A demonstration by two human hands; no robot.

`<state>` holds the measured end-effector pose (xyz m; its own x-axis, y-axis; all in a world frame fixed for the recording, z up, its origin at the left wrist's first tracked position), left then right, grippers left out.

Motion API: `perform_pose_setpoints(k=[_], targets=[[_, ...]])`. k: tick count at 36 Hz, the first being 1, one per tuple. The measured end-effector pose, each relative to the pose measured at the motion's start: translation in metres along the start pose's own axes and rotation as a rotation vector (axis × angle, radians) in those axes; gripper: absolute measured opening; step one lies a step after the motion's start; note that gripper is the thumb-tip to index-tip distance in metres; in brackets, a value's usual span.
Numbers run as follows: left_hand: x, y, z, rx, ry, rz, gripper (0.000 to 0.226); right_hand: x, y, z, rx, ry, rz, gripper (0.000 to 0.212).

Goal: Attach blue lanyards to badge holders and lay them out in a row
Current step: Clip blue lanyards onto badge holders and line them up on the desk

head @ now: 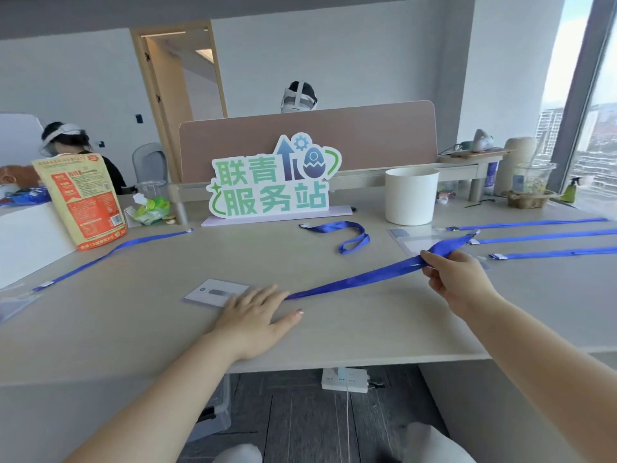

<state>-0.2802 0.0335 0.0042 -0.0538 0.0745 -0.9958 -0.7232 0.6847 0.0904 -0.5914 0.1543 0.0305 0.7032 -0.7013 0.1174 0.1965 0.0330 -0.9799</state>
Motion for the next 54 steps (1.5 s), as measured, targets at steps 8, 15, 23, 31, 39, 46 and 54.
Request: perform_pose_setpoints(k=[8,15,23,31,39,46,54], targets=[[0.004,-0.001,-0.001,-0.007,-0.038,-0.020,0.067,-0.062,0.004,0.009,-0.023,0.150,-0.051,0.012],[0.003,-0.003,-0.004,0.013,0.001,-0.015,0.099,-0.087,0.005,0.003,-0.027,0.200,-0.167,0.027],[0.000,0.000,0.001,0.012,0.010,-0.001,0.067,-0.085,0.006,-0.010,-0.019,0.112,-0.053,0.019],[-0.003,0.004,0.006,0.032,0.023,-0.005,0.064,-0.099,-0.006,-0.017,-0.210,0.257,0.656,0.016],[-0.008,0.013,0.009,0.066,0.056,-0.011,0.053,-0.131,-0.013,-0.027,-0.265,0.449,1.331,0.021],[-0.006,0.034,0.003,0.096,-0.003,0.052,0.065,-0.170,-0.021,-0.030,-0.333,0.392,1.290,0.021],[0.001,0.090,-0.015,0.125,0.079,0.228,0.055,-0.232,-0.033,-0.038,-0.344,0.453,1.302,0.026]])
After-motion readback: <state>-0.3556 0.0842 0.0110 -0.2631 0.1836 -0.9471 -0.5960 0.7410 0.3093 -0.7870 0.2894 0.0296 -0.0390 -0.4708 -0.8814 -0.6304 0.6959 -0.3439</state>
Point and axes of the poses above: each hand's wrist, its own z-axis away from the middle knuckle, its own x-axis out of the palm, y = z × x, the point moved 6 cm from there along -z, towards the middle knuckle, and after that the axes turned 9 degrees about x, right-handed, at the moved point
